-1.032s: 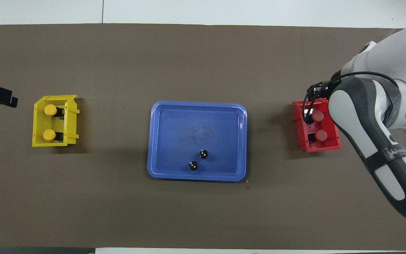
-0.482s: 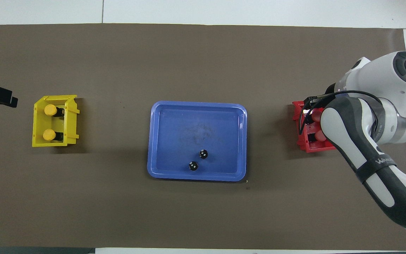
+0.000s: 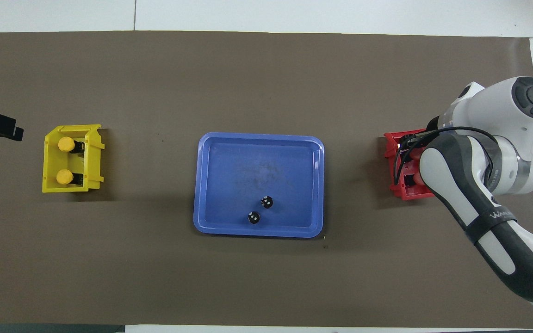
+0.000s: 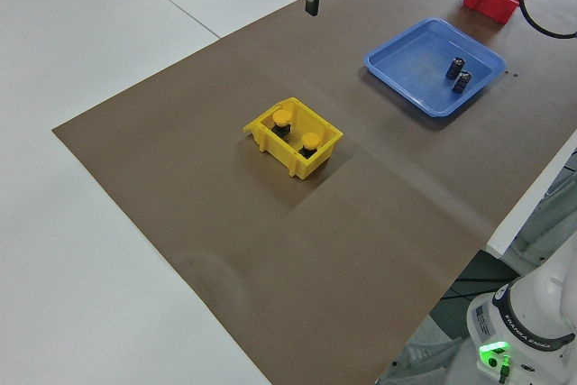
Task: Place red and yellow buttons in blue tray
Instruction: 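Reach the right gripper into the red holder and grasp a red button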
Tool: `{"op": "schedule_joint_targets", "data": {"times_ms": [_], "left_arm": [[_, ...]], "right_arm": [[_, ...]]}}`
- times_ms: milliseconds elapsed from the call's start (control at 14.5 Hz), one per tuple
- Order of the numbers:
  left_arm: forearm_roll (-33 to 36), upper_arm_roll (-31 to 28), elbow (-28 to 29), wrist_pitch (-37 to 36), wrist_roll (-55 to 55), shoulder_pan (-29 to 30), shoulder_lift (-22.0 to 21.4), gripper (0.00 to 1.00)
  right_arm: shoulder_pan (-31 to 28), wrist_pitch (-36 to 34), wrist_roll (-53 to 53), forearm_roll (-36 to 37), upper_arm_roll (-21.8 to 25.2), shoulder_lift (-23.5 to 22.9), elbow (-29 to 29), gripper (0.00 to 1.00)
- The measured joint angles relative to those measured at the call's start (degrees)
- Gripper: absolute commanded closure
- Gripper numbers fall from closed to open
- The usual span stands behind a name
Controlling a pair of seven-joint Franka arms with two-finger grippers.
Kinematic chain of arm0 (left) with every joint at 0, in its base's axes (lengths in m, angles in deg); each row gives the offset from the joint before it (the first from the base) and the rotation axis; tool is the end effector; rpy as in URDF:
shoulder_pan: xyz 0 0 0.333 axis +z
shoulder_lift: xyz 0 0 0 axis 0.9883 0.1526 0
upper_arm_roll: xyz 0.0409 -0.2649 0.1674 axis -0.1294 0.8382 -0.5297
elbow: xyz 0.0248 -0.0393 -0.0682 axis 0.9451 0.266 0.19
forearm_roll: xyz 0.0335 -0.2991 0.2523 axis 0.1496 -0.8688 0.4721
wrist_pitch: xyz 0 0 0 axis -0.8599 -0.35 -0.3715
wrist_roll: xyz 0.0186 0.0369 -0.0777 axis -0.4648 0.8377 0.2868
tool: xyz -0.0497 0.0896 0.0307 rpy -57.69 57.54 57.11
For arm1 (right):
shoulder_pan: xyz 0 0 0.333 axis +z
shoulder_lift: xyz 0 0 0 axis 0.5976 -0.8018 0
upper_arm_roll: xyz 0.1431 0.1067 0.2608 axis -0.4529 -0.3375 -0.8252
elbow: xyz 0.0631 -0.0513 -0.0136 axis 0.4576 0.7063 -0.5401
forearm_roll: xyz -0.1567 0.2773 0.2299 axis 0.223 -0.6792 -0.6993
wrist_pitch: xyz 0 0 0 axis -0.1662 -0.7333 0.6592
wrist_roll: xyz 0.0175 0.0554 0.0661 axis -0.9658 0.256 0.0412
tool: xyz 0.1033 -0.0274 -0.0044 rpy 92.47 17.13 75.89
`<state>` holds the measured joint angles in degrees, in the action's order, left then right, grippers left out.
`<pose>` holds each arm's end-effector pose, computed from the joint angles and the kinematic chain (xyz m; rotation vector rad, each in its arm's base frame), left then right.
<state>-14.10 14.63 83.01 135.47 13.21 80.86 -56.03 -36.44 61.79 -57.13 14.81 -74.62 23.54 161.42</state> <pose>0.5595 -0.0227 0.6259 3.0987 -0.2676 -0.0518 0.5841 0.0209 0.3550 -3.0808 -0.2309 -0.0038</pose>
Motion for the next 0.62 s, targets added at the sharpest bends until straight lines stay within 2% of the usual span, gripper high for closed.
{"op": "schedule_joint_targets", "data": {"times_ms": [275, 344, 619], "left_arm": [[0.0, 0.0, 0.0, 0.2, 0.0, 0.0, 0.0, 0.0], [0.0, 0.1, 0.0, 0.2, 0.0, -0.1, 0.0, 0.0], [0.0, 0.3, 0.1, 0.2, 0.0, -0.3, 0.0, 0.0]], "right_arm": [[-0.1, 1.8, 1.3, 0.0, 0.0, 0.7, 2.5, 0.44], [-0.1, 2.0, 1.4, 0.0, 0.0, 0.8, 2.8, 0.47], [-0.2, 2.5, 1.7, 0.0, 0.0, 1.5, 4.1, 0.74]]}}
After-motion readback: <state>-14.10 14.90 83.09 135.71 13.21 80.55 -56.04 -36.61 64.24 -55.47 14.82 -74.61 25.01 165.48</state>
